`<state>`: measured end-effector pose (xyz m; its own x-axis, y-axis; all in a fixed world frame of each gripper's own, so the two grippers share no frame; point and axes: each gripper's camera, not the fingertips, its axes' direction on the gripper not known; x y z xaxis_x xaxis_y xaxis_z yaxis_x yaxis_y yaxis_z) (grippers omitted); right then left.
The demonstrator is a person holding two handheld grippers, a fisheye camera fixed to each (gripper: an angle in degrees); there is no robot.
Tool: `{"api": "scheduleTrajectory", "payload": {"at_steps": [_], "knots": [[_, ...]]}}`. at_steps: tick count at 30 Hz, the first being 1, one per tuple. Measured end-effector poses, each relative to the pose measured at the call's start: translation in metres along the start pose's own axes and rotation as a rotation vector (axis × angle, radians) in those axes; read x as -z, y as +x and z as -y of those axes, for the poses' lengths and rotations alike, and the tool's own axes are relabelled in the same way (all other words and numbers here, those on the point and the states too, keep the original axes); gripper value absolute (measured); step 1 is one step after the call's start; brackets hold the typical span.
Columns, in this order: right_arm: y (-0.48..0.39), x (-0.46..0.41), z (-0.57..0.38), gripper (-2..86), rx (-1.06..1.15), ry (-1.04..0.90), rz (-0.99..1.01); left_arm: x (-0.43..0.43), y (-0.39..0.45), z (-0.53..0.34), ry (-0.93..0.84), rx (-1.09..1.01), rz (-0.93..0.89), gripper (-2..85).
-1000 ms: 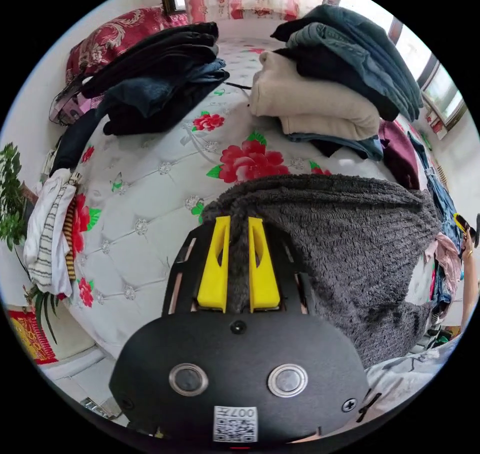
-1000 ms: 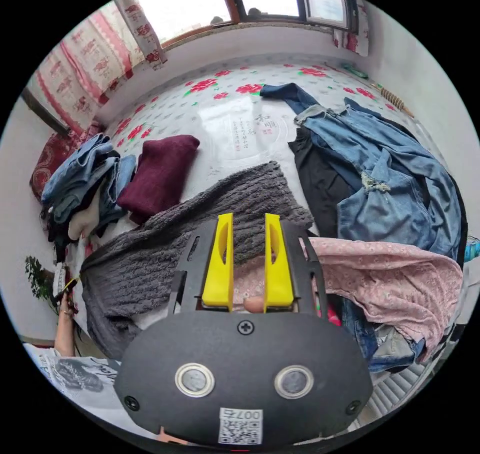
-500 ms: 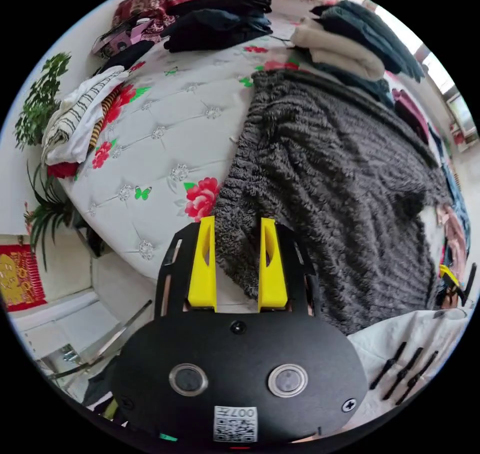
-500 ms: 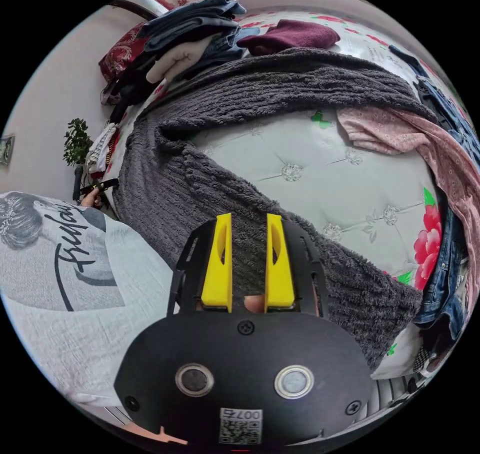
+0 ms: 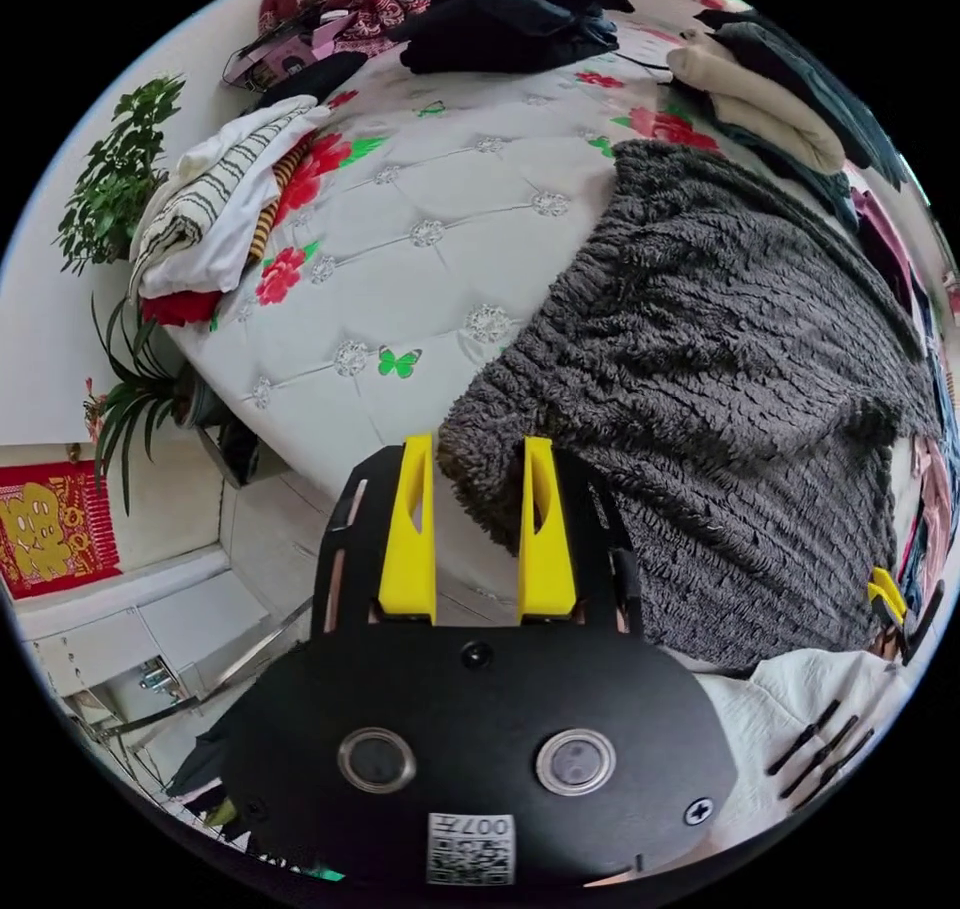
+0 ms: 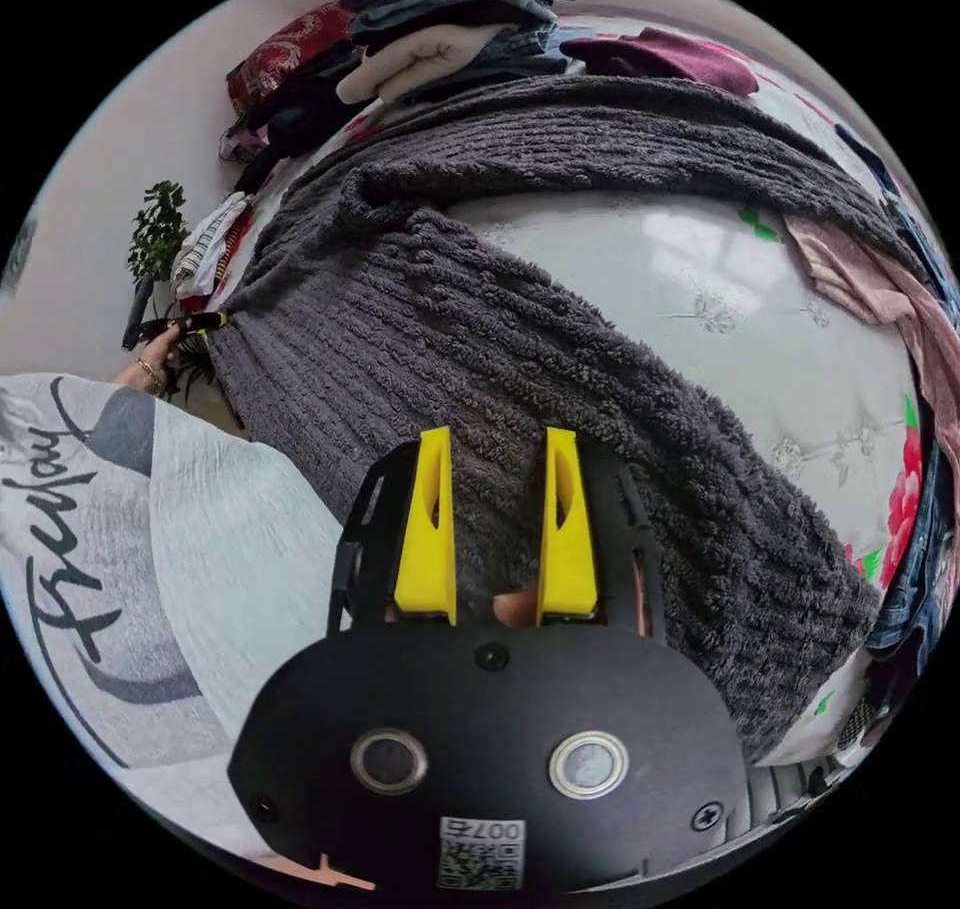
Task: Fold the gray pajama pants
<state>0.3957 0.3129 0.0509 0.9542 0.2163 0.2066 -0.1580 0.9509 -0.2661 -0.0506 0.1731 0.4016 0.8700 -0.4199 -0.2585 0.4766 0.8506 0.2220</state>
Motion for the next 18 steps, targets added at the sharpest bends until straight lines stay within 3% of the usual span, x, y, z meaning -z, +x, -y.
{"api": "scheduleTrajectory", "payload": {"at_steps": [5, 9, 13, 18], "knots": [[0.071, 0.074, -0.026, 10.8, -0.174, 0.156, -0.083, 0.053, 0.030, -0.003, 0.193, -0.071, -0.005, 9.5], [0.109, 0.120, 0.001, 10.8, -0.188, 0.218, -0.163, 0.088, 0.067, 0.036, 0.330, -0.185, -0.077, 9.6], [0.137, 0.166, 0.072, 11.0, -0.133, 0.291, -0.257, 0.097, 0.116, 0.106, 0.317, -0.311, -0.069, 10.1], [0.208, 0.207, 0.160, 11.2, -0.336, 0.436, -0.011, 0.089, 0.181, 0.184, 0.243, -0.447, -0.041, 10.4]]}}
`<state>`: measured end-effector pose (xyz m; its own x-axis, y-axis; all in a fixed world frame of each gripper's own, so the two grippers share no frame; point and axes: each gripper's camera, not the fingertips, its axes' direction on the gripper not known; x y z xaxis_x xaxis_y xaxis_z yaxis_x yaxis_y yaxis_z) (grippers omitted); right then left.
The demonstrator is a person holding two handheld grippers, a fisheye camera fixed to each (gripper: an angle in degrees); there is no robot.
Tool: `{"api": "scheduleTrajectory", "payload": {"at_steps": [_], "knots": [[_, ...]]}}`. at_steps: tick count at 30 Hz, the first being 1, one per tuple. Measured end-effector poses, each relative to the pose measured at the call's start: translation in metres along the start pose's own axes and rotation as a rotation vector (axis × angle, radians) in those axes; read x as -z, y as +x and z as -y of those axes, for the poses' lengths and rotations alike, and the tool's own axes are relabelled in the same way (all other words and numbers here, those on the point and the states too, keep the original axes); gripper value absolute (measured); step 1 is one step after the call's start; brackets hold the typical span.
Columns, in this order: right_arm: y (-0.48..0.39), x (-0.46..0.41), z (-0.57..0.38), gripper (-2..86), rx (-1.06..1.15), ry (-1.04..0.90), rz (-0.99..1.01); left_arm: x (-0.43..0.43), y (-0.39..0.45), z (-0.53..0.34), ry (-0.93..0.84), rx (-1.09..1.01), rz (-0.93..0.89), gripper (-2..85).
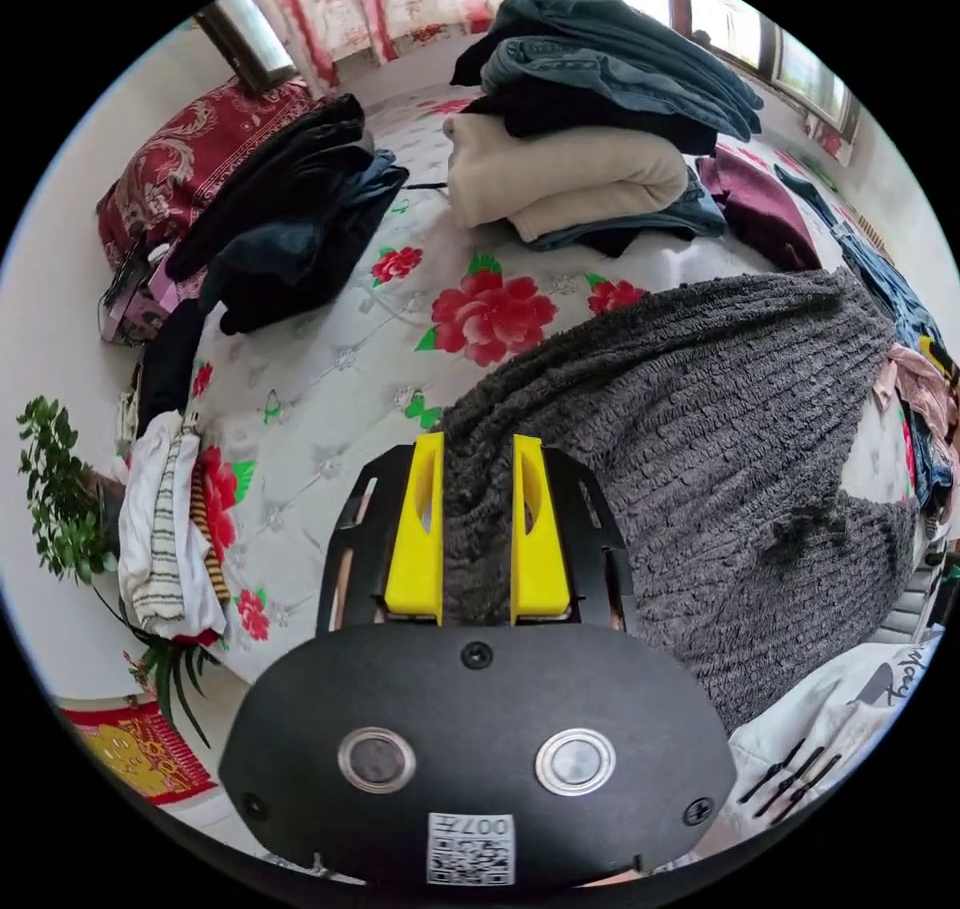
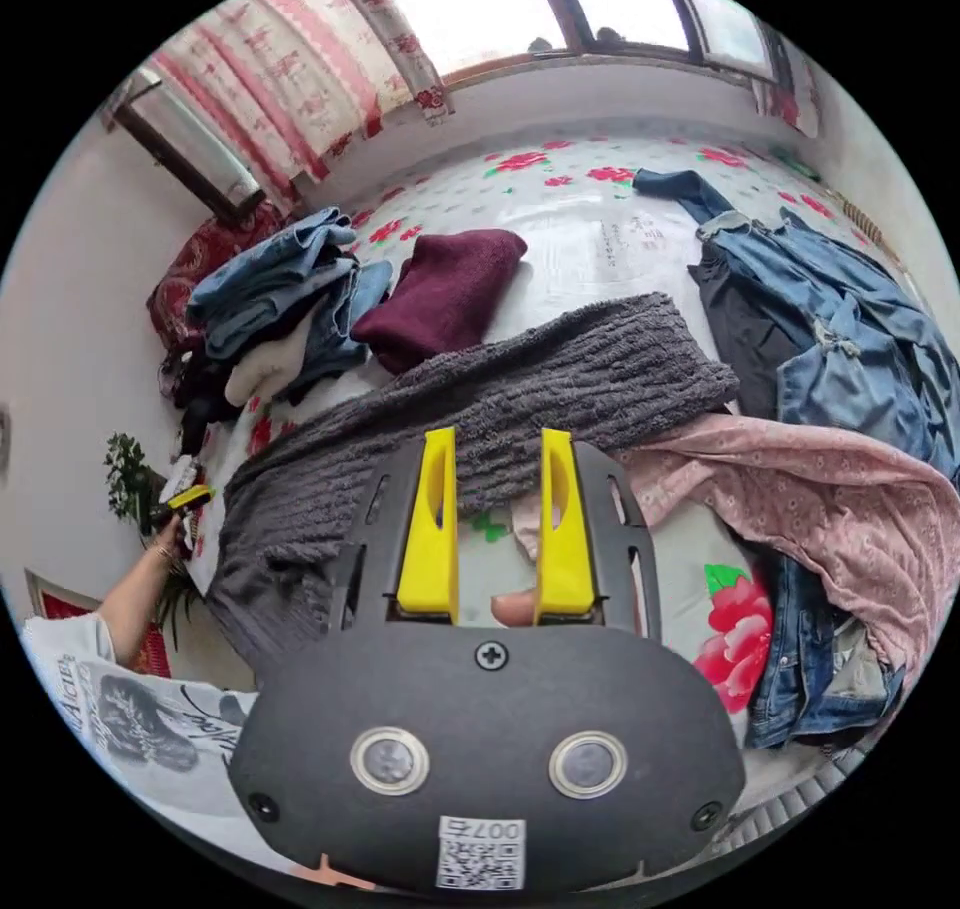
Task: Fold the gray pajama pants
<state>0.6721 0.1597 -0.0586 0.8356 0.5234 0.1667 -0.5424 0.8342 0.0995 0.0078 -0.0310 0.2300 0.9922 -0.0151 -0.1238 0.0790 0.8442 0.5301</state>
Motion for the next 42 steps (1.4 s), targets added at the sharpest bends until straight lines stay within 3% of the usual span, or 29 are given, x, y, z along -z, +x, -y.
{"api": "scheduleTrajectory", "payload": {"at_steps": [2, 4, 8, 11, 16, 21, 23, 32, 37, 42], "knots": [[0.029, -0.018, 0.049, 11.3, -0.166, 0.031, 0.152, -0.016, 0.010, 0.030, -0.039, -0.046, 0.003, 10.6], [0.046, -0.039, 0.081, 11.3, -0.244, 0.014, 0.182, -0.043, 0.024, 0.064, -0.111, -0.114, 0.015, 10.9], [0.076, -0.088, 0.133, 11.0, -0.339, -0.014, 0.036, -0.086, 0.043, 0.098, -0.247, -0.189, 0.080, 8.6], [0.097, -0.119, 0.150, 10.1, -0.402, -0.049, -0.007, -0.087, 0.051, 0.109, -0.243, -0.233, 0.003, 0.6], [0.120, -0.140, 0.153, 4.7, -0.446, -0.123, -0.030, -0.073, 0.054, 0.100, -0.201, -0.263, 0.027, -0.8], [0.104, -0.060, 0.128, 0.4, -0.310, 0.135, 0.103, -0.030, 0.026, 0.087, -0.125, -0.164, -0.037, -0.9], [0.098, -0.008, 0.104, 0.0, -0.254, 0.204, 0.223, 0.000, 0.019, 0.075, -0.063, -0.149, -0.032, -0.9], [0.076, 0.192, -0.055, -0.3, -0.105, 0.411, 0.374, 0.182, -0.036, -0.041, 0.245, -0.014, -0.130, -0.9], [0.078, 0.271, -0.186, -0.2, -0.034, 0.445, 0.304, 0.266, -0.057, -0.164, 0.404, 0.030, -0.193, -0.9], [0.129, 0.253, -0.345, -0.2, -0.281, 0.323, 0.296, 0.250, -0.049, -0.276, 0.284, 0.124, -0.217, -1.0]]}}
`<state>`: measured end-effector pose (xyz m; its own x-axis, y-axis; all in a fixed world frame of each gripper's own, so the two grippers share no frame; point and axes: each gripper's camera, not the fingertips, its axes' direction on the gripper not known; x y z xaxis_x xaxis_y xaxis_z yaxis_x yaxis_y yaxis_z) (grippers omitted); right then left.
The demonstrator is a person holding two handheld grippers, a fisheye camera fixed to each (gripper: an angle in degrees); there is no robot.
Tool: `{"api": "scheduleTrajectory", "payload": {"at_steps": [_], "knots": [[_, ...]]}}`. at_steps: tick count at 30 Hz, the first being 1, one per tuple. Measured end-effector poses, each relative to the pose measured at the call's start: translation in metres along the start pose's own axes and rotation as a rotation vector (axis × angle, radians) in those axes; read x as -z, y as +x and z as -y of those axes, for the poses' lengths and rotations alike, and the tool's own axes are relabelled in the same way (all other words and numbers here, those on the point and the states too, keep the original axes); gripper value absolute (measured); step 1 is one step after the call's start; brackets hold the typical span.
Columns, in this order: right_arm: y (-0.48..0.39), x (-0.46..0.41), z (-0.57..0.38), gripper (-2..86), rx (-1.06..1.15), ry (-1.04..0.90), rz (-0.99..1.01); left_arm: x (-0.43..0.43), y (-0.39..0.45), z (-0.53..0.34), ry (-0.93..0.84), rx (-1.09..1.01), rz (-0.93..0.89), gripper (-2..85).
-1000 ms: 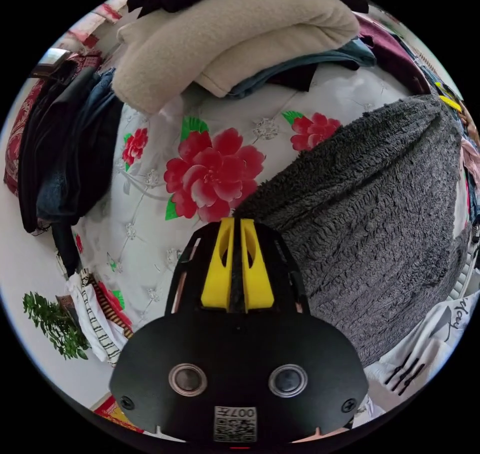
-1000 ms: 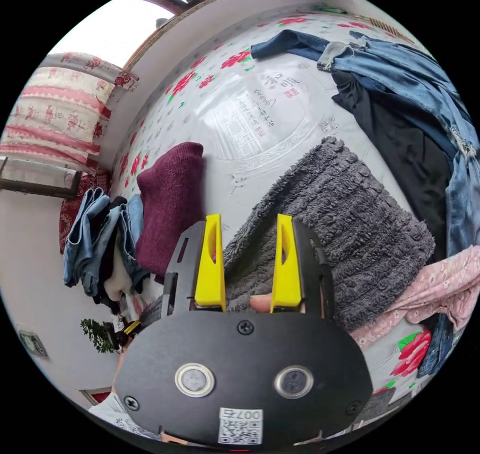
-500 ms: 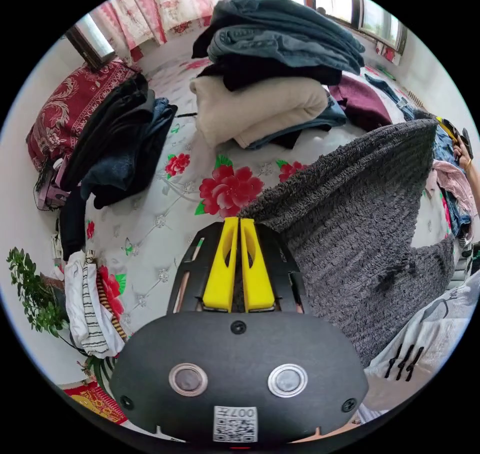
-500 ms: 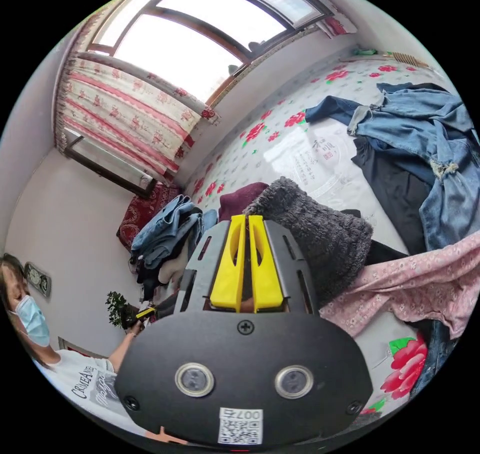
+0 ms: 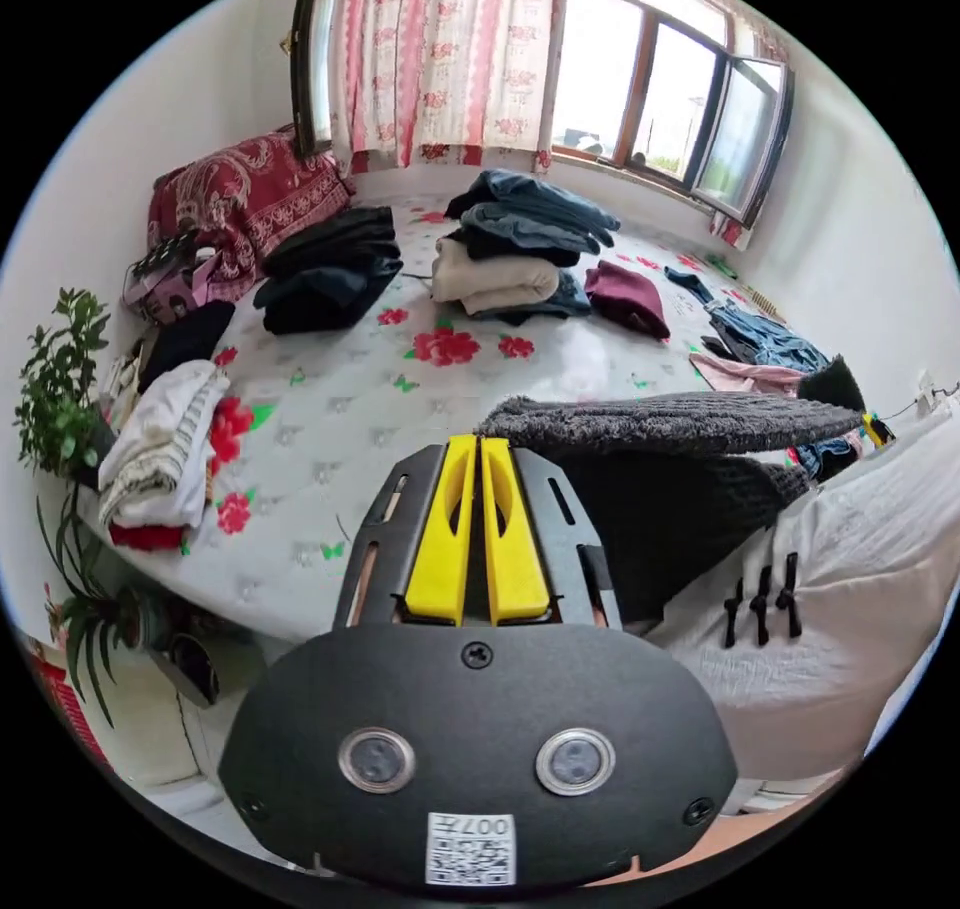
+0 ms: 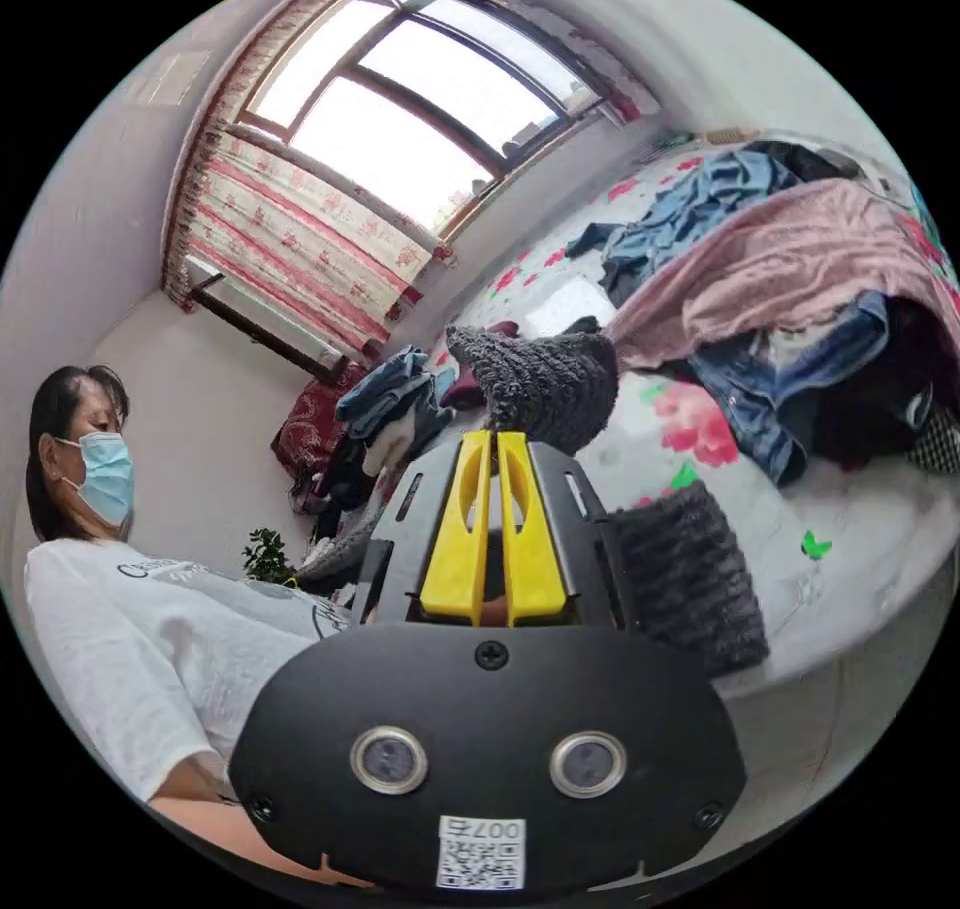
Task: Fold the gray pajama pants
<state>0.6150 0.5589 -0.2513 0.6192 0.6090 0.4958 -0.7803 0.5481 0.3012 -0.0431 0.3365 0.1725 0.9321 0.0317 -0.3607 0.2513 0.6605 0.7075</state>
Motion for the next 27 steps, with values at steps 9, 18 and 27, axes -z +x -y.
{"api": "scheduleTrajectory", "payload": {"at_steps": [9, 18, 27], "knots": [[0.148, -0.026, -0.141, 1.1, -0.506, -0.094, -0.009, -0.108, -0.024, -0.088, -0.407, 0.204, 0.009, -0.9], [0.101, -0.031, -0.109, 9.0, -0.236, -0.161, -0.366, -0.101, -0.012, -0.062, -0.483, 0.084, 0.117, -0.8], [0.074, -0.062, -0.105, 8.4, -0.033, -0.232, -0.494, -0.049, -0.022, -0.063, -0.427, 0.189, 0.097, 5.9]]}}
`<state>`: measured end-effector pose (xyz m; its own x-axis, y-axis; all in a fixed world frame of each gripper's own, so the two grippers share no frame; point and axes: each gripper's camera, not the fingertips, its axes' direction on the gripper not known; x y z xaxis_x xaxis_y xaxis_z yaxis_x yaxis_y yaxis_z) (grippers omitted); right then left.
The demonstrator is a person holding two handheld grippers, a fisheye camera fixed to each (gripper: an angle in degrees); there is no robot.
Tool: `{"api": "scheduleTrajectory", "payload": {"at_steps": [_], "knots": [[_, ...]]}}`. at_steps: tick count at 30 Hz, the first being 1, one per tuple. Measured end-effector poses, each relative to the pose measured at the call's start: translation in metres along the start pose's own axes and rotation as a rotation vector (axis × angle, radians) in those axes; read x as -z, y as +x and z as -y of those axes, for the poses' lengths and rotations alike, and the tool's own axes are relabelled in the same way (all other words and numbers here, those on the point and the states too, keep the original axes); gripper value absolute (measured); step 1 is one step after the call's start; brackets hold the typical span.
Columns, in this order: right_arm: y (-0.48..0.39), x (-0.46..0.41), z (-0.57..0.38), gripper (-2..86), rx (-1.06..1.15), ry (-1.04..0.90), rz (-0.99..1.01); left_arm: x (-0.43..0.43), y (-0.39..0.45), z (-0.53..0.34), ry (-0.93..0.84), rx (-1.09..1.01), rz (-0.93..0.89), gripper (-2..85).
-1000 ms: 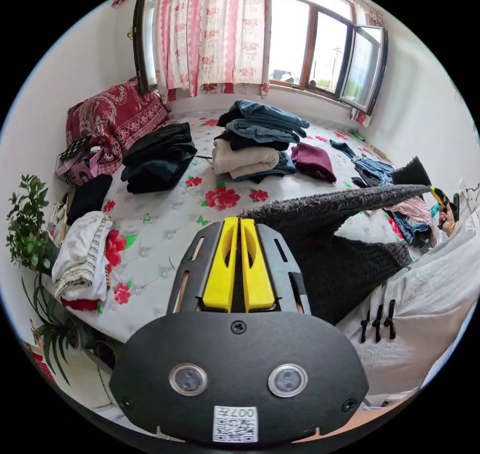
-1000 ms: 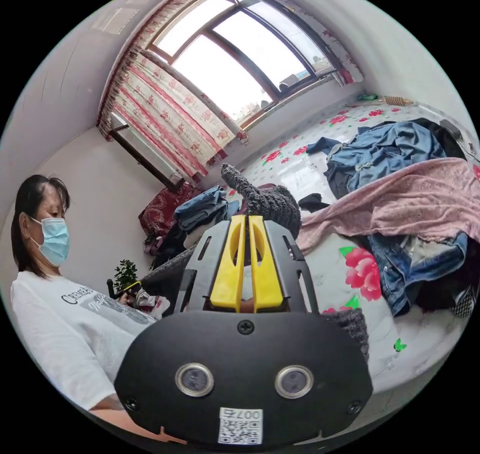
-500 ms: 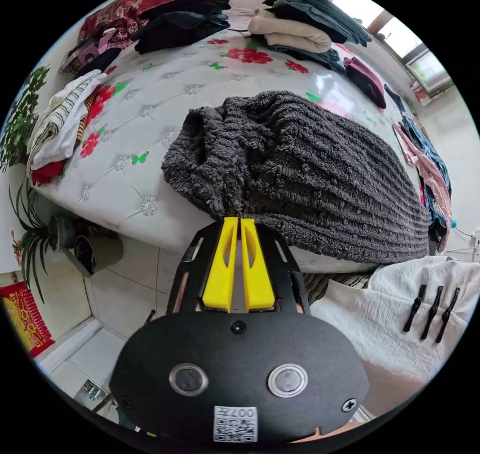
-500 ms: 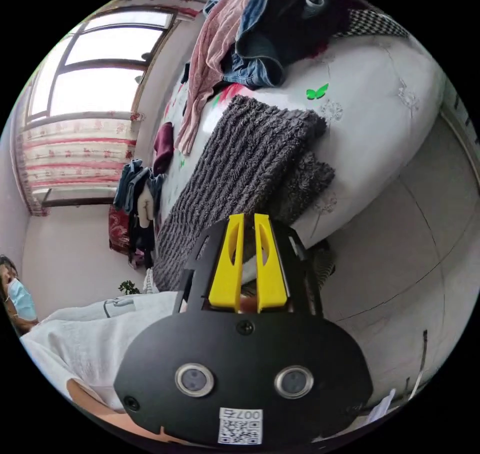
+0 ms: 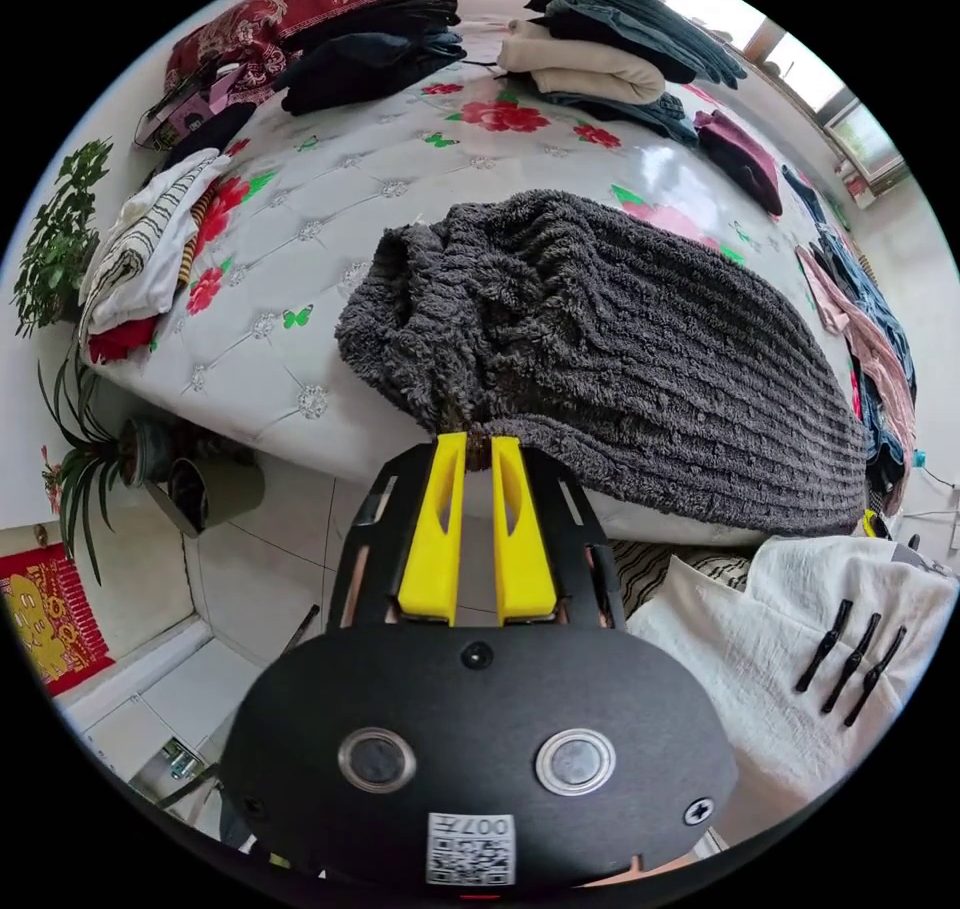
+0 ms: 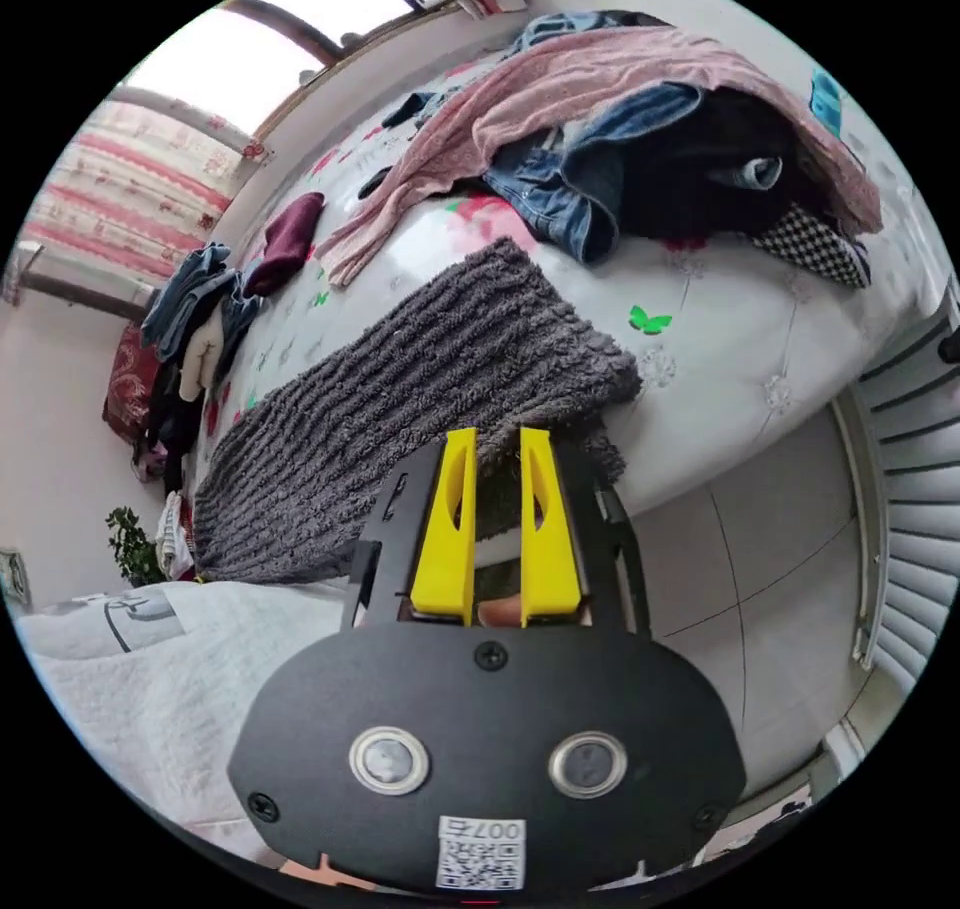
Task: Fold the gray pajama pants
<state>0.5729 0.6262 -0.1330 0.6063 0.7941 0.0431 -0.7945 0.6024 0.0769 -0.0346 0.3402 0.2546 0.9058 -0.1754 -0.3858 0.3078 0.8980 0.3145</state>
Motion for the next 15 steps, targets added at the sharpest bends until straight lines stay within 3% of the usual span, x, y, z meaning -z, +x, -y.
{"api": "scheduleTrajectory", "payload": {"at_steps": [3, 9, 15], "knots": [[-0.045, 0.009, 0.011, 8.3, 0.239, 0.051, 0.022, 0.021, -0.017, -0.029, 0.067, 0.105, -0.036, 7.7], [-0.164, -0.066, 0.073, 8.7, 0.629, -0.085, 0.342, 0.045, -0.037, -0.081, 0.204, 0.359, -0.204, 7.6], [-0.307, -0.162, 0.091, 8.9, 0.950, -0.279, 0.435, 0.049, -0.025, -0.080, 0.199, 0.386, -0.193, 7.5]]}}
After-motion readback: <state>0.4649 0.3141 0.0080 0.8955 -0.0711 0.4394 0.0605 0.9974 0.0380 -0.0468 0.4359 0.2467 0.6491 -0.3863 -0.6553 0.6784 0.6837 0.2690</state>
